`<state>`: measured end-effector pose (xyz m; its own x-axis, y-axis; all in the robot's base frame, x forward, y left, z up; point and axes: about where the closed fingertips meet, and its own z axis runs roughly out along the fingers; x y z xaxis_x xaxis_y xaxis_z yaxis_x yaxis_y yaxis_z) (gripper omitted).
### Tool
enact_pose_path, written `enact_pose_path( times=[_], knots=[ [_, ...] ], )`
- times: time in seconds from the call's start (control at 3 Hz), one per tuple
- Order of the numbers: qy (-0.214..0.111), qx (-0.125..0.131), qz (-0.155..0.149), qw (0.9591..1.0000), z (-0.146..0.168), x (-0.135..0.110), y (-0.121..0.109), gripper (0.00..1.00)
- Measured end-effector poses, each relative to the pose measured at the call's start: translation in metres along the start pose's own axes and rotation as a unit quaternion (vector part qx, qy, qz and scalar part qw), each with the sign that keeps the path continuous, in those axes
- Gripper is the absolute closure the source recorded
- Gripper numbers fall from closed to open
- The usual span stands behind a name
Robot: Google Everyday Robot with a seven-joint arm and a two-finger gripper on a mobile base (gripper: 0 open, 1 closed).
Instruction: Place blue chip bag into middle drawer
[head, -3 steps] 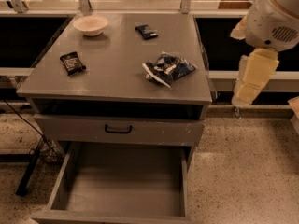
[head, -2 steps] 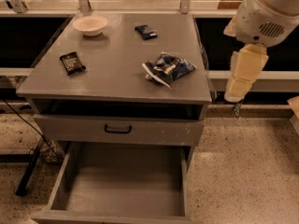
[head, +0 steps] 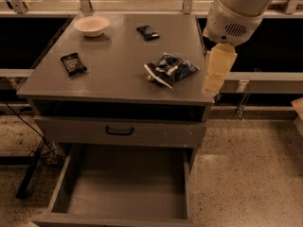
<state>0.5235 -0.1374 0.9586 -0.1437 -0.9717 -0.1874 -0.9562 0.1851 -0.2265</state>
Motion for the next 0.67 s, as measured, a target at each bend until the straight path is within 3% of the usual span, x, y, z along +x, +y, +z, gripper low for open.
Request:
enact_pose_path(
  times=[0.33, 0.67],
  knots=[
    [0.000, 0.001, 0.009, 1.0000, 0.024, -0.016, -0.032, 0.00],
    [0.012, 0.000, 0.025, 0.9996, 0.051, -0.034, -0.079, 0.00]
  ],
)
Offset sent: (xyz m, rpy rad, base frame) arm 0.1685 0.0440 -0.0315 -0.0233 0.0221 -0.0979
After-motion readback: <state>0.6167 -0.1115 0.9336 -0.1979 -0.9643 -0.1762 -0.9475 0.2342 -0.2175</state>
